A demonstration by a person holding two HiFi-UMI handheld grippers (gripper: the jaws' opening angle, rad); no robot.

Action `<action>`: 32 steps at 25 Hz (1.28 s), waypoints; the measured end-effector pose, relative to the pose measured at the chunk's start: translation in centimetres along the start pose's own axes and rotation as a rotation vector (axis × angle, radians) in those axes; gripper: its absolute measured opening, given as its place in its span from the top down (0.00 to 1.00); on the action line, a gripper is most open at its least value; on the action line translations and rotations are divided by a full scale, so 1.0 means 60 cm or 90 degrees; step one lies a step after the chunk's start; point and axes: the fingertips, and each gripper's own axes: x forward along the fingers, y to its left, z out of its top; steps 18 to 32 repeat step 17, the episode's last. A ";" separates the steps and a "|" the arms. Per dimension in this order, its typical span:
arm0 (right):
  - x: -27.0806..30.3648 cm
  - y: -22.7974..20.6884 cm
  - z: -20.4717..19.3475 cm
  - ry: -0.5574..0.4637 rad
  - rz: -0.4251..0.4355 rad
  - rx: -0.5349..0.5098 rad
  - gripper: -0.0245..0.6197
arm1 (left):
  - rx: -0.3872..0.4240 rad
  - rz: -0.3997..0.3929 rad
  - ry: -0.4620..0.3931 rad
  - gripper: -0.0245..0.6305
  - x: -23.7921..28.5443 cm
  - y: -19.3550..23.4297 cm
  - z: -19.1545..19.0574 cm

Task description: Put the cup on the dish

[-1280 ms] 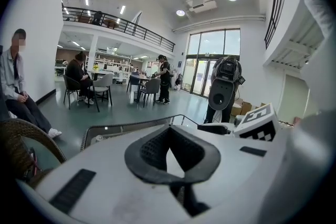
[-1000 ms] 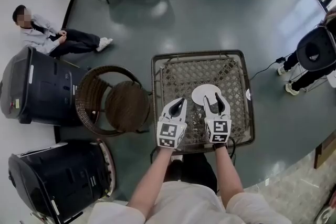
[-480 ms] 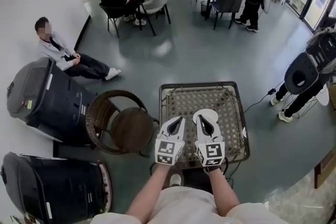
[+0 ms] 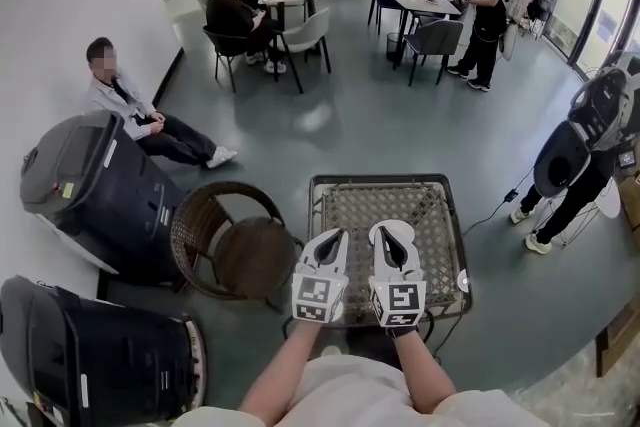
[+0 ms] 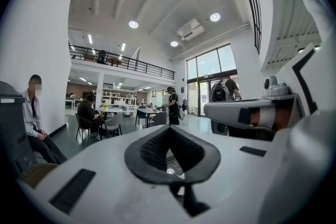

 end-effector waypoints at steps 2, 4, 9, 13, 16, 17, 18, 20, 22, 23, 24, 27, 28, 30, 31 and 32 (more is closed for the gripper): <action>-0.004 0.003 0.010 -0.004 0.001 -0.001 0.96 | 0.005 0.004 -0.016 0.96 -0.001 -0.002 0.014; -0.008 0.003 0.020 -0.010 0.000 0.000 0.96 | 0.011 0.003 -0.027 0.96 -0.004 -0.007 0.029; -0.023 0.001 0.046 -0.031 -0.012 0.005 0.96 | 0.024 0.007 -0.040 0.96 -0.020 -0.014 0.049; -0.026 0.005 0.066 -0.047 -0.020 0.014 0.96 | 0.030 0.005 -0.058 0.96 -0.032 -0.013 0.065; -0.044 0.017 0.064 -0.045 -0.032 0.020 0.96 | 0.030 -0.009 -0.059 0.96 -0.053 -0.024 0.064; -0.052 0.021 0.062 -0.043 -0.037 0.022 0.96 | 0.028 -0.015 -0.058 0.96 -0.059 -0.030 0.062; -0.052 0.021 0.062 -0.043 -0.037 0.022 0.96 | 0.028 -0.015 -0.058 0.96 -0.059 -0.030 0.062; -0.052 0.021 0.062 -0.043 -0.037 0.022 0.96 | 0.028 -0.015 -0.058 0.96 -0.059 -0.030 0.062; -0.052 0.021 0.062 -0.043 -0.037 0.022 0.96 | 0.028 -0.015 -0.058 0.96 -0.059 -0.030 0.062; -0.052 0.021 0.062 -0.043 -0.037 0.022 0.96 | 0.028 -0.015 -0.058 0.96 -0.059 -0.030 0.062; -0.052 0.021 0.062 -0.043 -0.037 0.022 0.96 | 0.028 -0.015 -0.058 0.96 -0.059 -0.030 0.062; -0.052 0.021 0.062 -0.043 -0.037 0.022 0.96 | 0.028 -0.015 -0.058 0.96 -0.059 -0.030 0.062; -0.052 0.021 0.062 -0.043 -0.037 0.022 0.96 | 0.028 -0.015 -0.058 0.96 -0.059 -0.030 0.062; -0.052 0.021 0.062 -0.043 -0.037 0.022 0.96 | 0.028 -0.015 -0.058 0.96 -0.059 -0.030 0.062; -0.052 0.021 0.062 -0.043 -0.037 0.022 0.96 | 0.028 -0.015 -0.058 0.96 -0.059 -0.030 0.062; -0.052 0.021 0.062 -0.043 -0.037 0.022 0.96 | 0.028 -0.015 -0.058 0.96 -0.059 -0.030 0.062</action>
